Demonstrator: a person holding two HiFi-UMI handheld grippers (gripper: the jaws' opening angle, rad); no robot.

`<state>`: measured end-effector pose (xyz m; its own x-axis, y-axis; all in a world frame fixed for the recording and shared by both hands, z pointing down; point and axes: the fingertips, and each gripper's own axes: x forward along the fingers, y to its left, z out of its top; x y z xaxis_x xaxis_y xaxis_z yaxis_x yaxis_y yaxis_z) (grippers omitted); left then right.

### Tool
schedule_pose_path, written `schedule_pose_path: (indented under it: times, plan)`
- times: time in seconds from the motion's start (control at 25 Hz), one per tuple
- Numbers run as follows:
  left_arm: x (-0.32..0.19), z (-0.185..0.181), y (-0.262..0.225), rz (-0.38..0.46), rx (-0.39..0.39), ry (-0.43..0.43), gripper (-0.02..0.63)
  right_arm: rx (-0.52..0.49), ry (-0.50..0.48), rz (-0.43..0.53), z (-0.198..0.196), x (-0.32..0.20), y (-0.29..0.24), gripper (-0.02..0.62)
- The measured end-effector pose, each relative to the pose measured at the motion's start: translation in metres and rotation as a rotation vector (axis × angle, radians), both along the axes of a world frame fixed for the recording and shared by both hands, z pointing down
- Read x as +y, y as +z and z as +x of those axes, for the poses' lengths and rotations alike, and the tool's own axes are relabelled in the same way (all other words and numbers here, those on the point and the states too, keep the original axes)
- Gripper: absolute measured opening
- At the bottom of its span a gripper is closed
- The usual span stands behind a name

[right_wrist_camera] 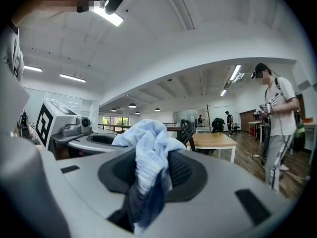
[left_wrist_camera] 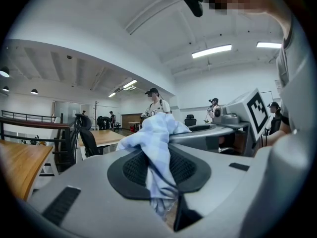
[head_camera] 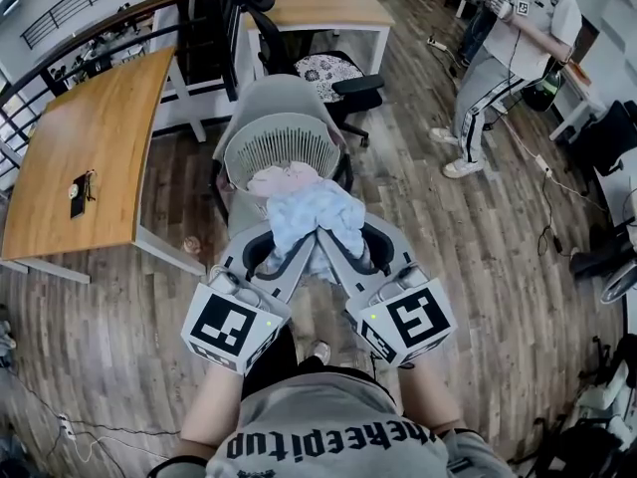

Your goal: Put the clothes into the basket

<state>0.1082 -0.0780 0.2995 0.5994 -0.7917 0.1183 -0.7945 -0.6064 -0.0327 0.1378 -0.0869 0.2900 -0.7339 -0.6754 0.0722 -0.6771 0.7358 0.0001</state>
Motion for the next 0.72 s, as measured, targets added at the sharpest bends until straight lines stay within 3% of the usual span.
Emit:
schedule_pose_path:
  times: [0.72]
  plan:
    - [-0.073, -0.057, 0.000, -0.018, 0.018, 0.031, 0.097, 0.013, 0.036, -0.016, -0.057, -0.072, -0.001, 0.138]
